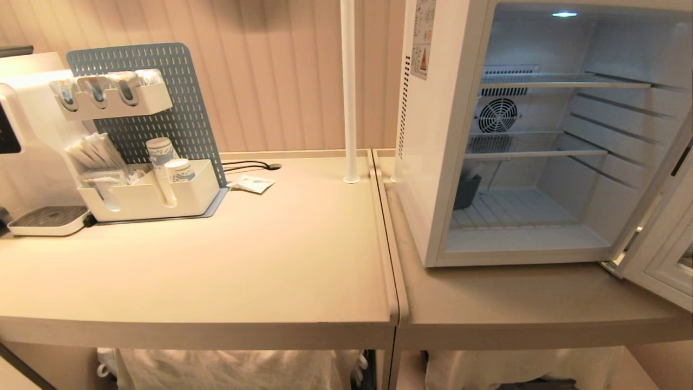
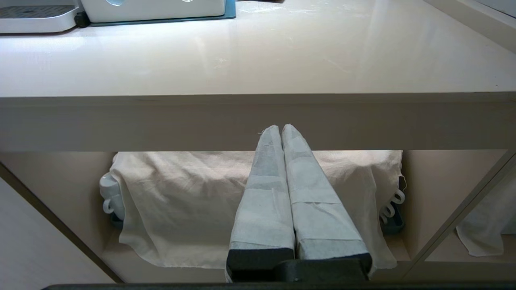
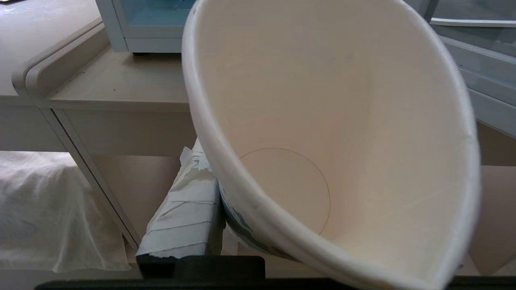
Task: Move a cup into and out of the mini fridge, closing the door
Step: Place the paper cup on the table
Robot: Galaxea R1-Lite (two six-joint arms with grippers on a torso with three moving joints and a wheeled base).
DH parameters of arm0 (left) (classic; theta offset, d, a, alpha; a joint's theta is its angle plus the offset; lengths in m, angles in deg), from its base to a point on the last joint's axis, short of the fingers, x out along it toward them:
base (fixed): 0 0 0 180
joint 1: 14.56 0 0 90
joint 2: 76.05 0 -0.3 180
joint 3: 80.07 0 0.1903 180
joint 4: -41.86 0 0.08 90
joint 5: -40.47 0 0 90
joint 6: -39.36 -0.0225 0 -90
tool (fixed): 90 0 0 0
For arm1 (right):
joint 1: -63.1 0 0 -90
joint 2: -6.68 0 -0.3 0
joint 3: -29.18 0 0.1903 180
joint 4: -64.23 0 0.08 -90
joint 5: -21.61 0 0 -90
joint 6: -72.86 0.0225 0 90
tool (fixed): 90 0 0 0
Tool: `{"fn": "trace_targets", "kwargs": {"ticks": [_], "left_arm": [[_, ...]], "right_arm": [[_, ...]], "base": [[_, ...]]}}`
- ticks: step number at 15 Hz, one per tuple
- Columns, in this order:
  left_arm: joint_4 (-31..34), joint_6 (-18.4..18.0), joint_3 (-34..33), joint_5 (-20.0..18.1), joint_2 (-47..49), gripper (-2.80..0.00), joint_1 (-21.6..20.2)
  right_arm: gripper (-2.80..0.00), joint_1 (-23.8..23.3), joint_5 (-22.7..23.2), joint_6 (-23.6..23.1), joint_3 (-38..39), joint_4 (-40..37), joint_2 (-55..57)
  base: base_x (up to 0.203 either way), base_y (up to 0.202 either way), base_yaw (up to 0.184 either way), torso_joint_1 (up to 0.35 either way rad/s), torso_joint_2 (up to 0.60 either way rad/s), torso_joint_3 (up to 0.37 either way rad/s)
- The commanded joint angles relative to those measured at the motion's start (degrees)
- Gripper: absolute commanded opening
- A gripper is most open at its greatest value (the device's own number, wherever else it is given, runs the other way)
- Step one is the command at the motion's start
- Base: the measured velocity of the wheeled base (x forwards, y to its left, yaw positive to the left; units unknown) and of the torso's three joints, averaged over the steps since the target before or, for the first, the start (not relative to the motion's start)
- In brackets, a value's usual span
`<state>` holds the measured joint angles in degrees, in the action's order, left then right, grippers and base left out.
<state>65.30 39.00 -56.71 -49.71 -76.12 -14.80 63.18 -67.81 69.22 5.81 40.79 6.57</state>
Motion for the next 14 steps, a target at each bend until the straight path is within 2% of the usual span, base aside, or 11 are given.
{"fn": "trace_targets", "kwargs": {"ticks": [1, 6, 14], "left_arm": [[-0.1, 0.2, -0.1, 0.0, 0.1, -2.80, 0.0], [0.1, 0.0, 0.0, 0.0, 0.1, -2.80, 0.0], [-0.1, 0.1, -0.1, -0.1, 0.1, -2.80, 0.0]], "right_arm": [[-2.80, 0.0, 0.0, 0.0, 0.0, 0.0, 0.1], [-2.80, 0.0, 0.0, 0.0, 0.0, 0.0, 0.1], [-2.80, 0.0, 0.0, 0.0, 0.0, -0.1, 0.1]], "base": [[0.000, 0.000, 0.000, 0.000, 0.00, 0.000], [0.000, 0.018, -0.002, 0.000, 0.00, 0.000], [0.000, 0.186, -0.001, 0.002, 0.00, 0.002]]}}
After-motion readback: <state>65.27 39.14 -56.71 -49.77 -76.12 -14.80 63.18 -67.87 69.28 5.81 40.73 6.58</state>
